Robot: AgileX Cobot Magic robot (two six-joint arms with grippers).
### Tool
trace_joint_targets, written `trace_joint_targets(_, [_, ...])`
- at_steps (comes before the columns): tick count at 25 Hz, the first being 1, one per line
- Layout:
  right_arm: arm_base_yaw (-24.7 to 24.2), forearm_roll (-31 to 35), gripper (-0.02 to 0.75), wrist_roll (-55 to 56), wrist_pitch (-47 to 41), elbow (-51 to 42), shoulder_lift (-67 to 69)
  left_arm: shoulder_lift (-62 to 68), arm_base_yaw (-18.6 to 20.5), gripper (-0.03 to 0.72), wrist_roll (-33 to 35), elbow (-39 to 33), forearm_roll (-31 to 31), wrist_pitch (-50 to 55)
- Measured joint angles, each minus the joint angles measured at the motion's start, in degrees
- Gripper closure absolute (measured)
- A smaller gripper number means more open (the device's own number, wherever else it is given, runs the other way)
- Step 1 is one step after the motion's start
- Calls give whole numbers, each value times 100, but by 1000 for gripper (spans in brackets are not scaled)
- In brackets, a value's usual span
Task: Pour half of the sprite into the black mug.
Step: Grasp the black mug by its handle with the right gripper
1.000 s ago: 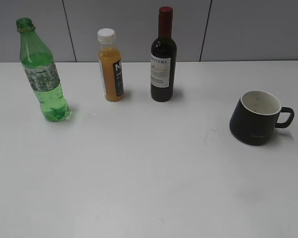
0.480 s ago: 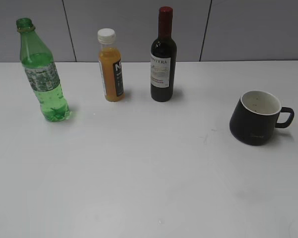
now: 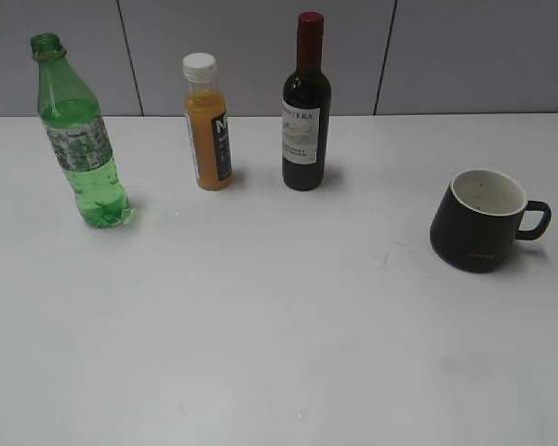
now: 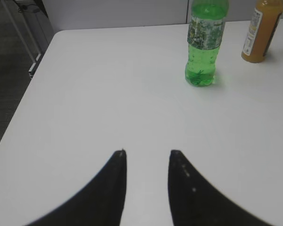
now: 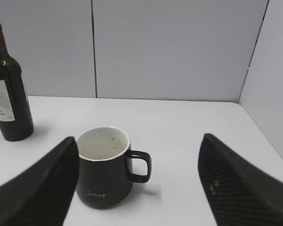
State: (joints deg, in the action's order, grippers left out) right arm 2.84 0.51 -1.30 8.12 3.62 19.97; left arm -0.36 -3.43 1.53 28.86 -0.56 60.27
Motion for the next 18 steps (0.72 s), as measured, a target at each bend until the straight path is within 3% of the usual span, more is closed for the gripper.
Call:
trace_joint_targets(12, [0, -175, 144, 0, 1392, 0, 1684, 0, 0, 450, 0, 0, 0, 0])
trace_joint_targets(18, [0, -182, 144, 0, 2619, -5, 2858, 0, 0, 454, 0, 0, 0, 0])
